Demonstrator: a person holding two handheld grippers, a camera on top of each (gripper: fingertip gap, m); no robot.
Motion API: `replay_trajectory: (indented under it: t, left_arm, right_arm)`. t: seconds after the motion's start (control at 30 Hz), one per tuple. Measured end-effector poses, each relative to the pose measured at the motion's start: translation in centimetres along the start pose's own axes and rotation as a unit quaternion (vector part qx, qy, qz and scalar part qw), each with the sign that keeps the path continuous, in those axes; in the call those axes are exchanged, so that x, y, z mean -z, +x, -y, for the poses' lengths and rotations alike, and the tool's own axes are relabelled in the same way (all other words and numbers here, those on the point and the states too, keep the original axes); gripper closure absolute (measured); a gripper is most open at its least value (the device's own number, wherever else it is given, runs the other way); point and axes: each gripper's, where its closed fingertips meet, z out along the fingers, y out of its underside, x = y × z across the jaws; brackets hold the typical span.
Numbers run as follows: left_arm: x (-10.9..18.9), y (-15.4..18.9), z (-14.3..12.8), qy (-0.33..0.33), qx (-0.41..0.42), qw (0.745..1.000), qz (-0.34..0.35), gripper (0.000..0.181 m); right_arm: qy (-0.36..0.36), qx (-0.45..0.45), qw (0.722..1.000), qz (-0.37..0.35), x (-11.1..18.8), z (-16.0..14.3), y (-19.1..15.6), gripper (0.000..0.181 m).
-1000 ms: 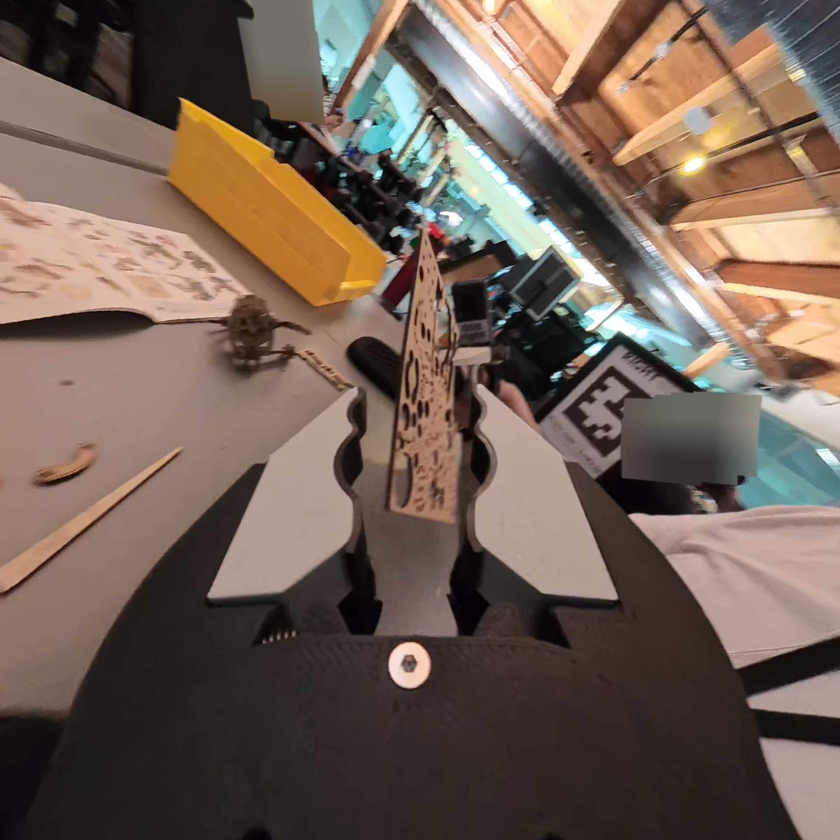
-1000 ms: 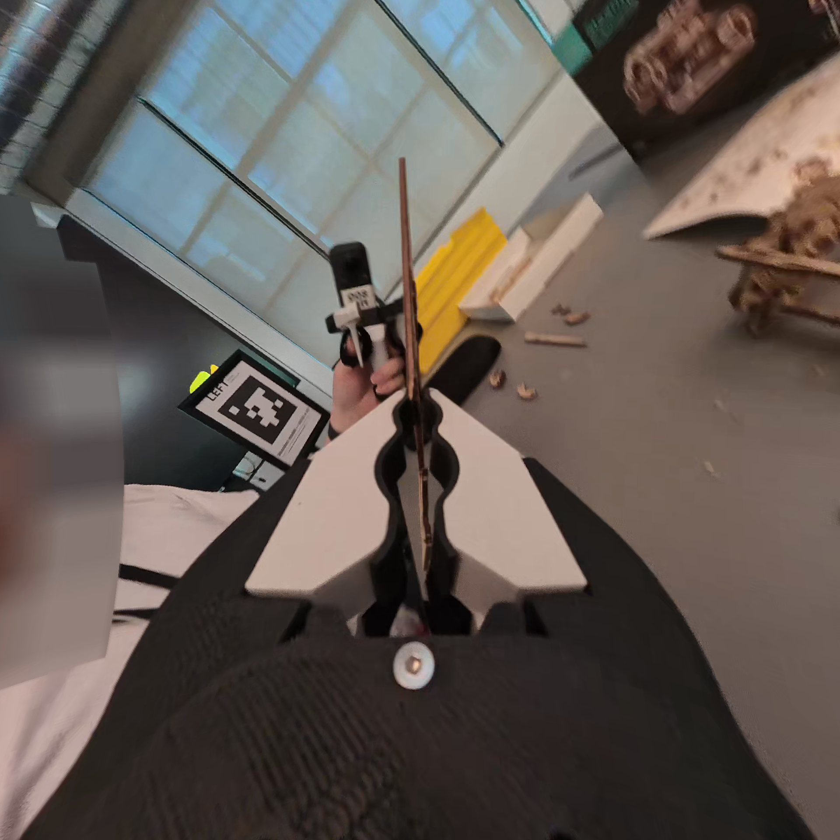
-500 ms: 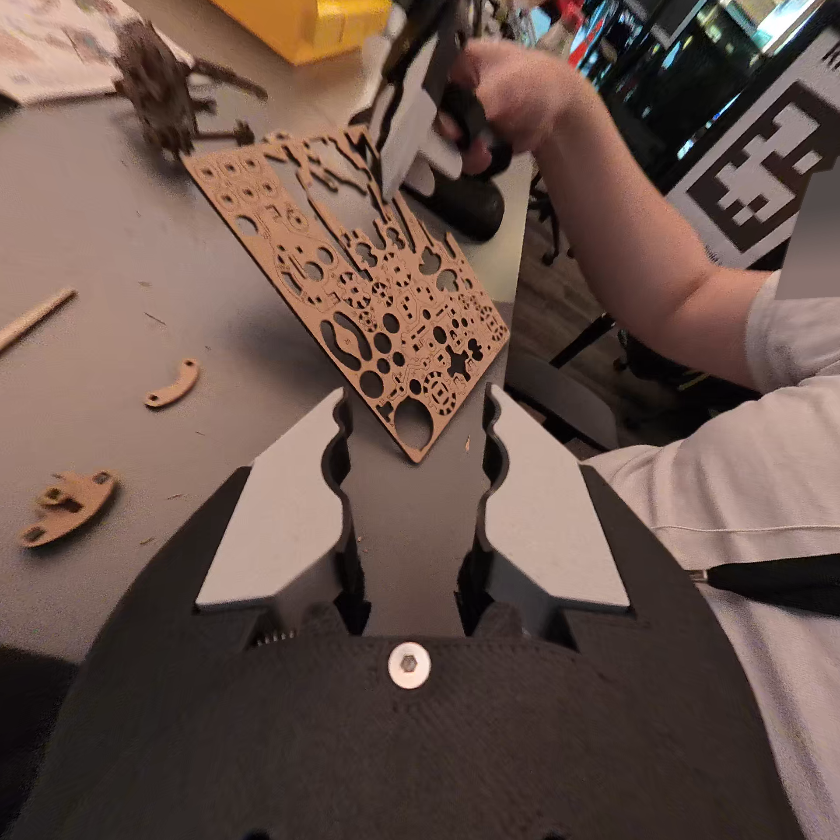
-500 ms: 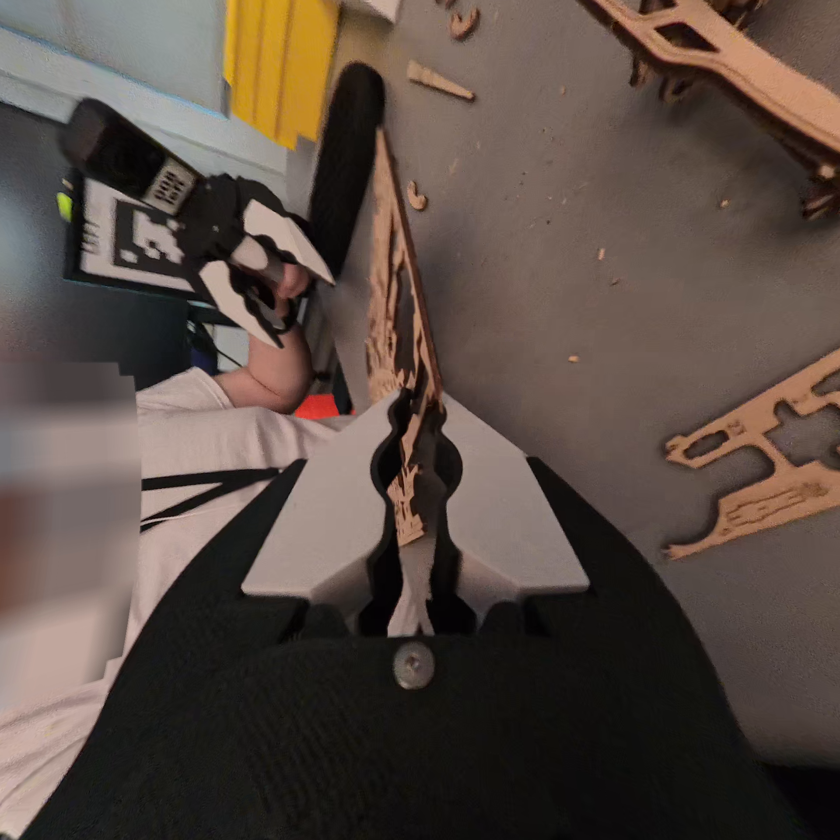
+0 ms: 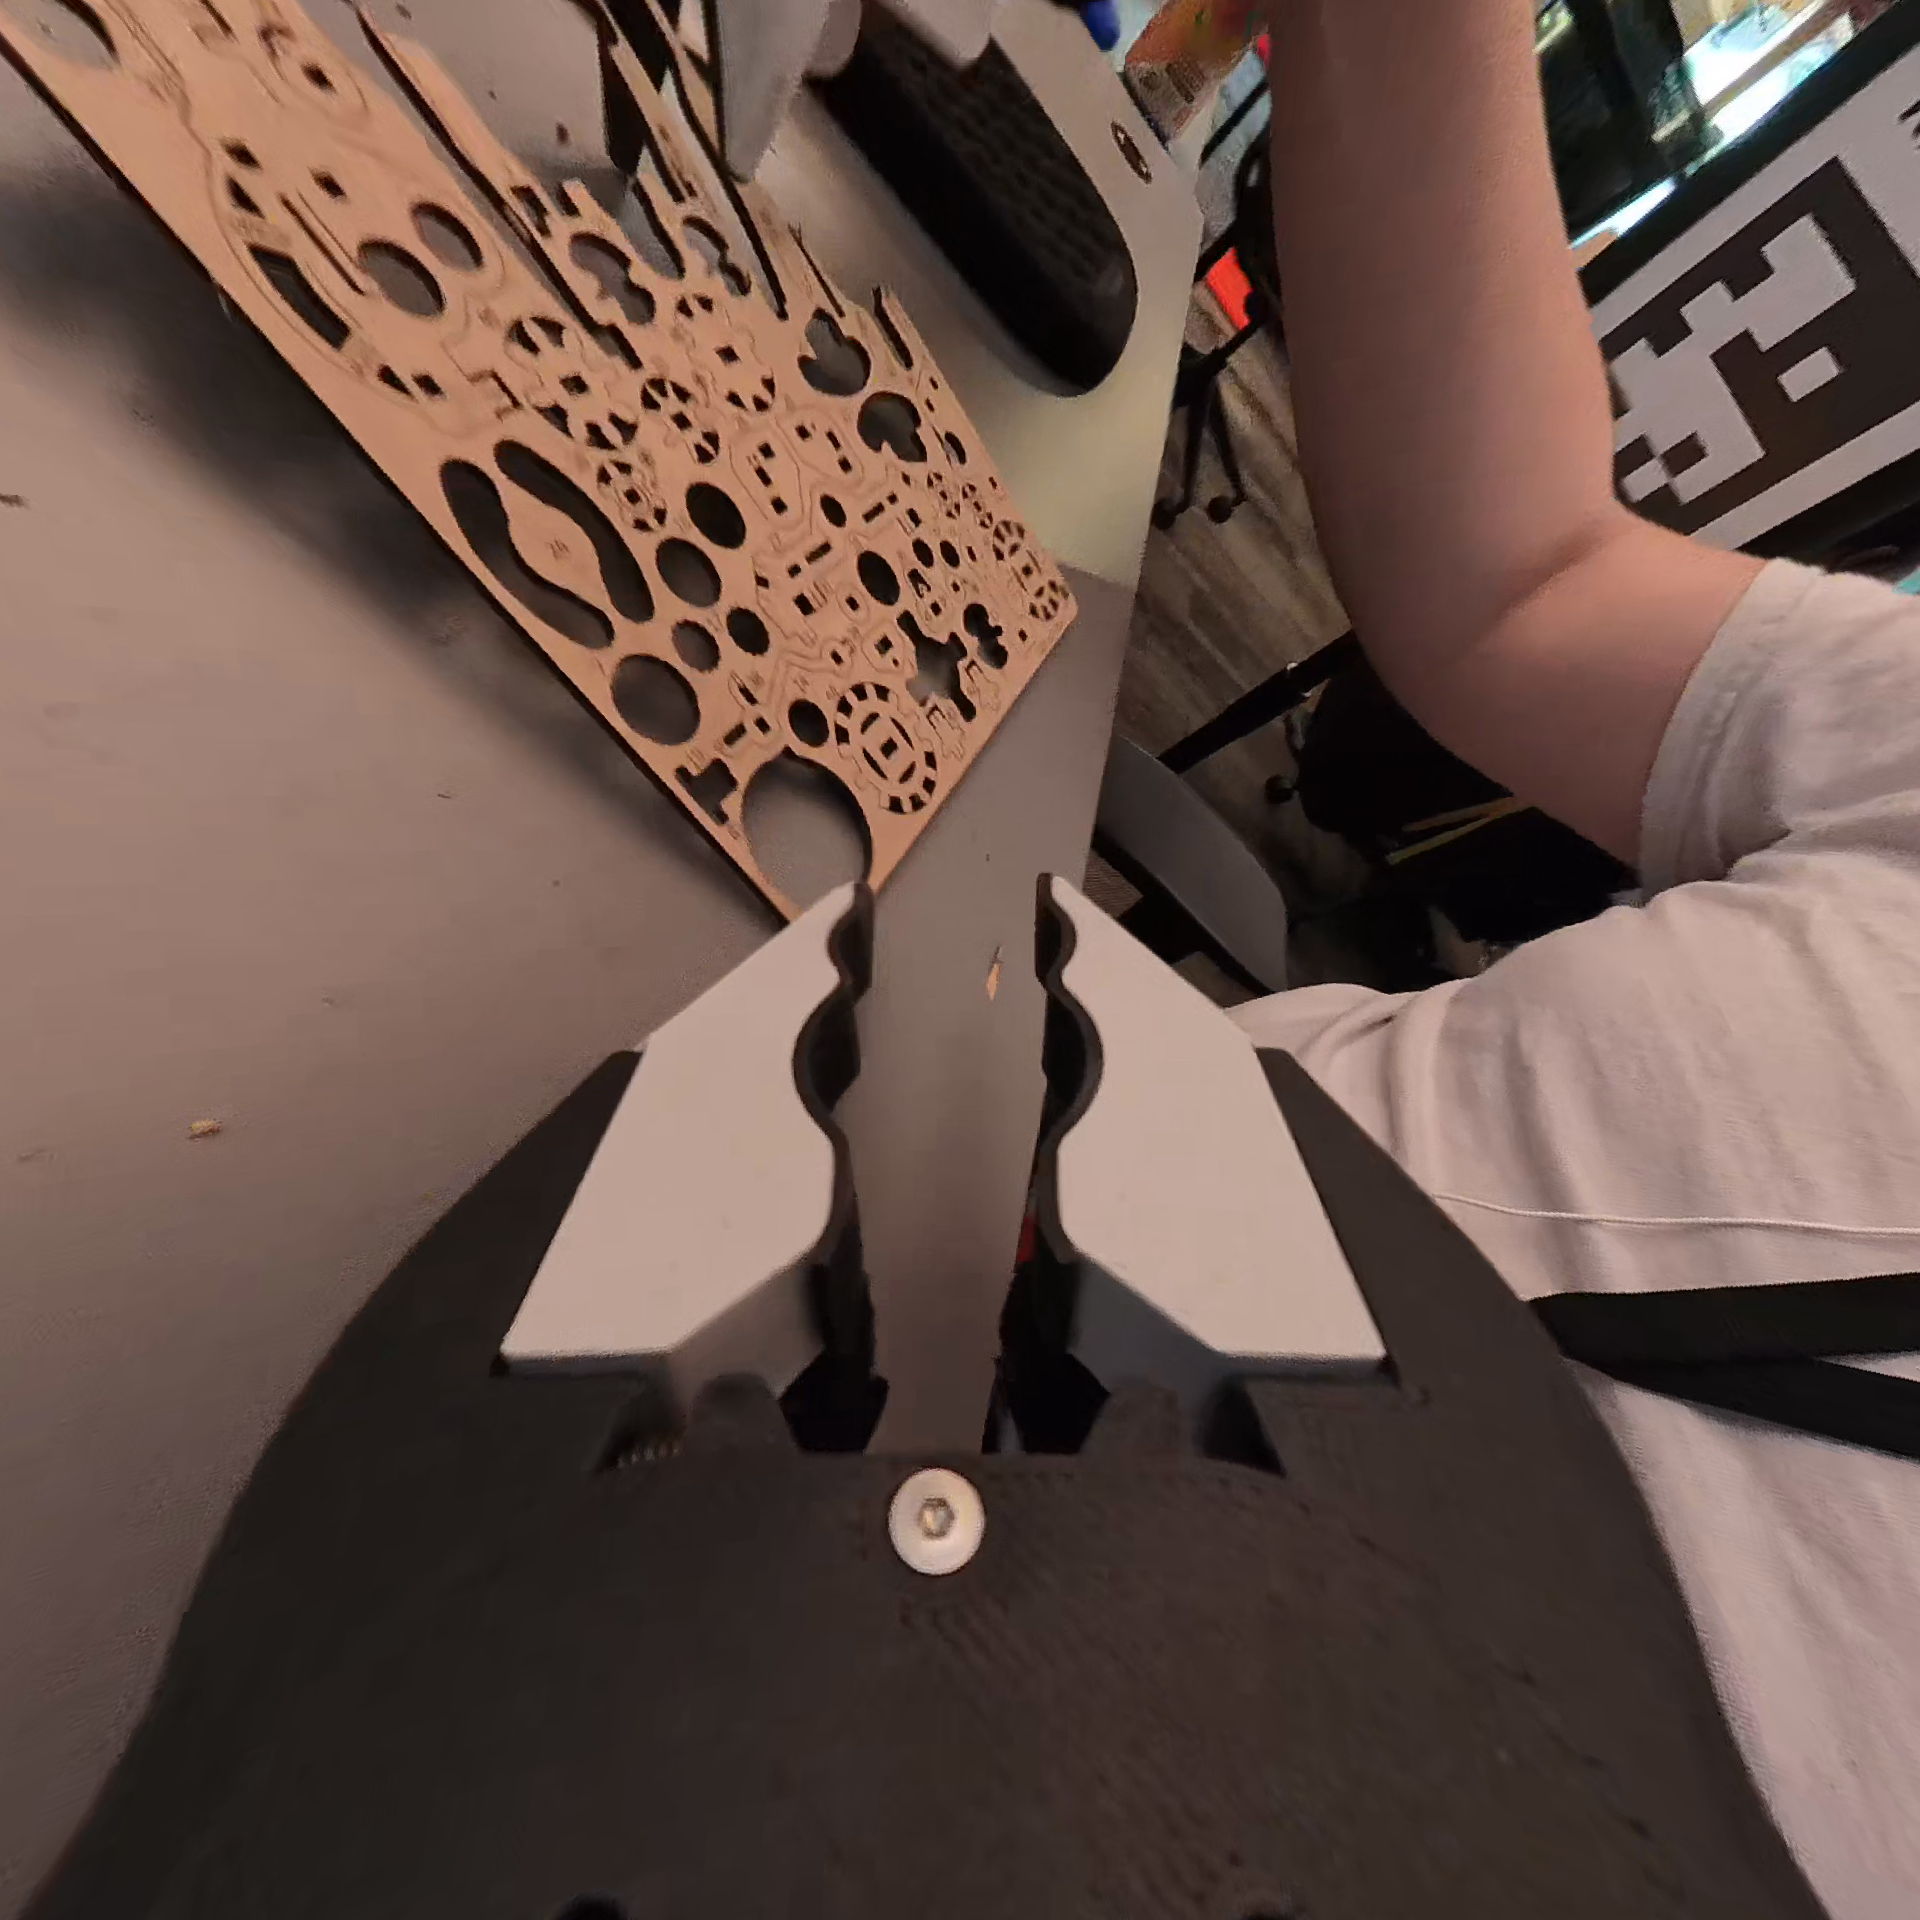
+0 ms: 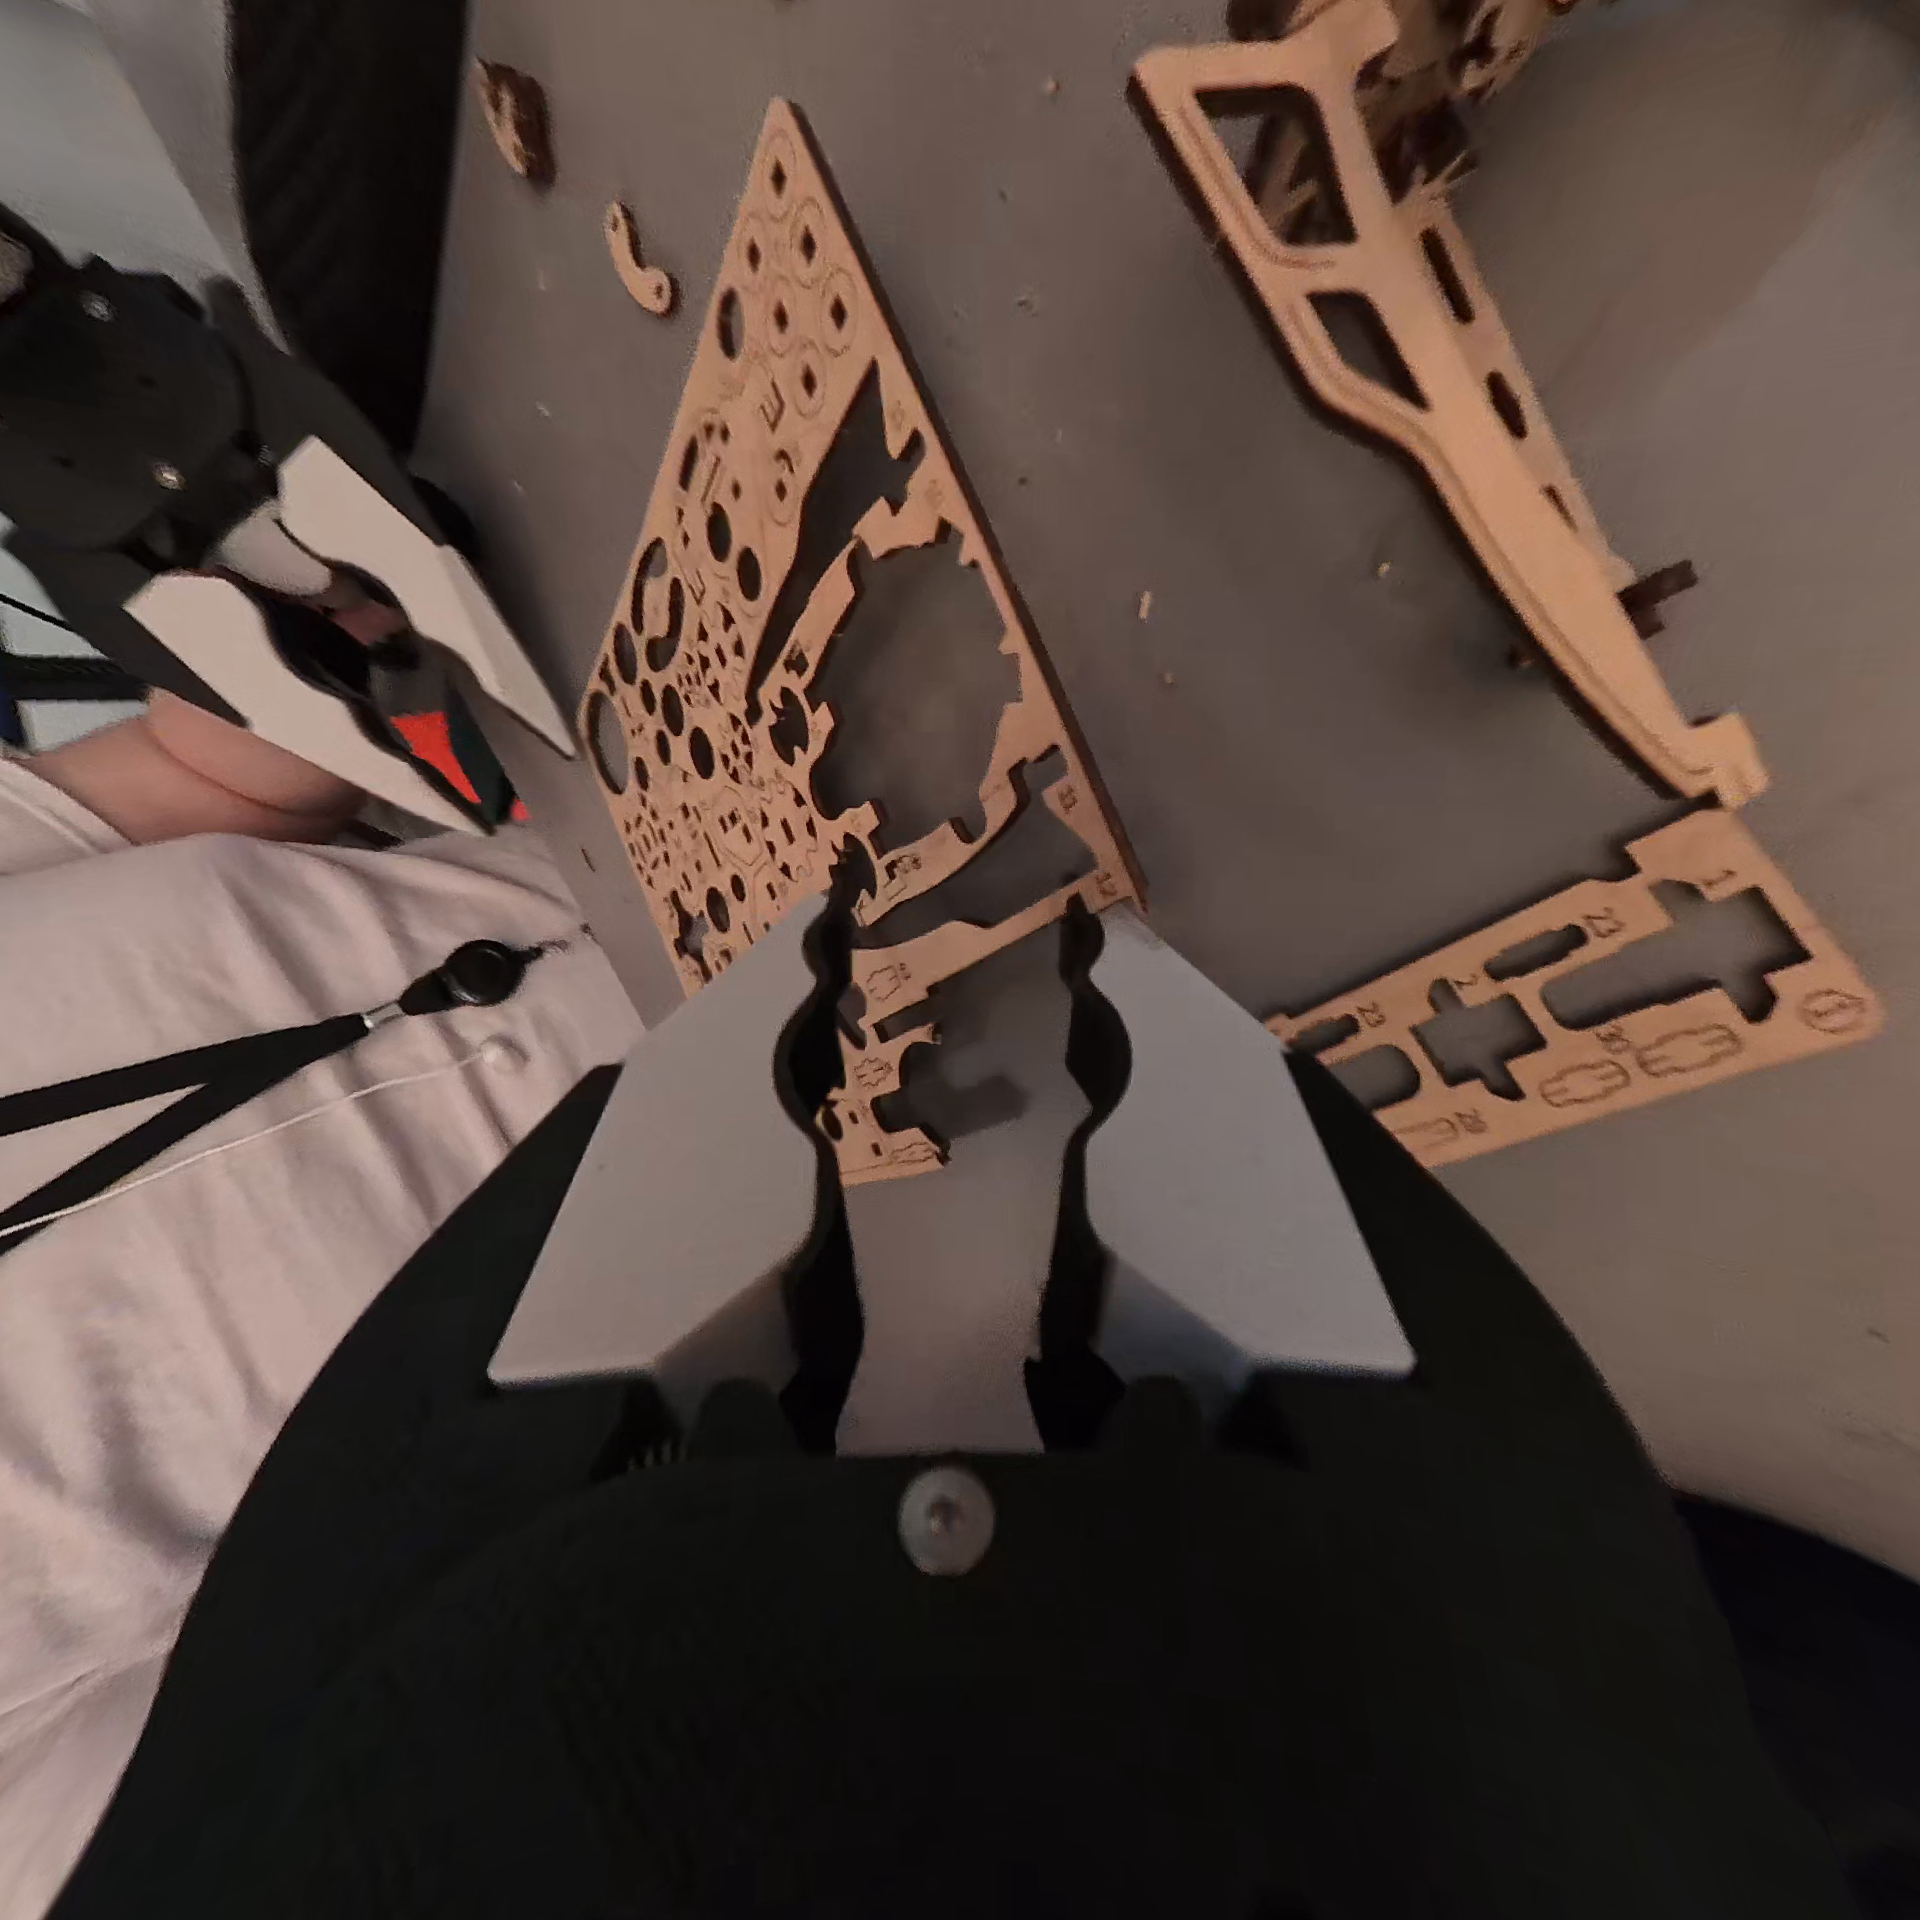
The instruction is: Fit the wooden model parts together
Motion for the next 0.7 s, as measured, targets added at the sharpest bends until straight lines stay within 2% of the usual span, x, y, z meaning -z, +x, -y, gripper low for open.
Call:
replay_trajectory:
  t: [0.13,0.3,0.4,0.5,0.53,0.6,0.7]
  left_arm:
    - [-0.6,0.5,0.0,0.000,0.030,0.999,-0.025,0.157]
    - [-1.5,0.5,0.0,-0.010,0.020,1.000,-0.004,0.160]
    - [-1.6,0.3,0.7,0.017,0.044,0.999,0.001,0.155]
    - [-0.1,0.0,1.7,0.060,0.037,0.997,0.018,0.154]
    - [0.8,-0.4,1.9,0.073,0.026,0.996,0.037,0.154]
    - [3.0,-1.2,2.5,0.099,0.000,0.991,0.085,0.154]
    - [6.5,-2.0,3.2,0.131,-0.030,0.980,0.144,0.154]
  right_arm:
    - [-0.077,0.016,0.994,-0.077,0.5,-0.6,0.8,0.134]
    - [-0.154,0.040,0.970,-0.182,1.8,-0.8,2.1,0.128]
    - [-0.114,0.085,0.969,-0.202,2.1,0.8,1.2,0.131]
    - [-0.006,0.187,0.963,-0.194,1.7,3.7,-1.9,0.135]
    - [0.050,0.242,0.951,-0.189,1.5,5.3,-3.6,0.137]
    - [0.146,0.371,0.903,-0.160,0.3,7.5,-8.0,0.138]
    - [0.200,0.516,0.813,-0.181,-3.6,8.8,-10.6,0.137]
